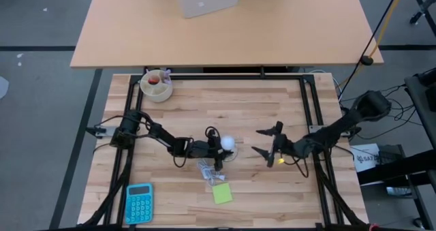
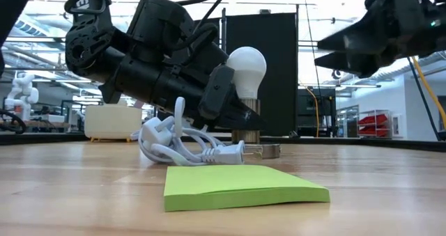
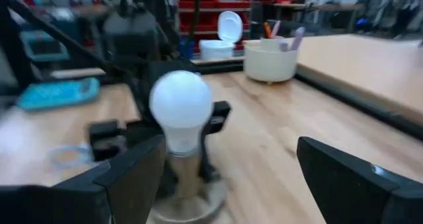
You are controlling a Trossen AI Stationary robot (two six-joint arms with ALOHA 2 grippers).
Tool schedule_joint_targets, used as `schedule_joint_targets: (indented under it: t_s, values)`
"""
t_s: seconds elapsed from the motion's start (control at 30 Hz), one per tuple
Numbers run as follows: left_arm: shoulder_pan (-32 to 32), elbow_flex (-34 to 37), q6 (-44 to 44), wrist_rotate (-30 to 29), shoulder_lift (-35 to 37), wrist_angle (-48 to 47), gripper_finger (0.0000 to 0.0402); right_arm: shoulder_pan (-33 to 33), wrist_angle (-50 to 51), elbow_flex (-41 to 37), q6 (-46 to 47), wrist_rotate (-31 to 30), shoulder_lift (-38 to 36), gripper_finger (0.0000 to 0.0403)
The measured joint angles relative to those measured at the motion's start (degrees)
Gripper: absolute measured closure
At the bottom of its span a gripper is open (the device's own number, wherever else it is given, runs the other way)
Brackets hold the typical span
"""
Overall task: Screw lightbulb
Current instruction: Remove the lightbulb from the lamp
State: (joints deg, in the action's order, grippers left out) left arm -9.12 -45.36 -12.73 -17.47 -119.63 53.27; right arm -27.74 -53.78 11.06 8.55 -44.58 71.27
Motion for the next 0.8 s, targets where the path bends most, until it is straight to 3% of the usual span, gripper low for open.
schedule_joint_targets:
  t_s: [0.17,0.37,0.53,0.8]
  values:
    - [0.3,0.0,-0.1,0.0,0.0,-0.2,0.022,2.2,-0.3,1.7,-2.4,-2.1,2.0,0.0069]
    - [0.9,0.0,1.7,0.3,0.0,0.0,0.022,3.0,-0.2,2.0,-2.2,0.1,2.0,0.0076]
    - [1.8,-0.1,3.8,3.5,0.0,0.1,0.022,3.0,-0.1,2.0,-4.1,6.1,2.0,0.0093]
    - [2.4,-0.1,4.3,5.0,0.0,0.2,0.022,3.0,0.2,2.0,-4.7,8.9,3.5,0.0157]
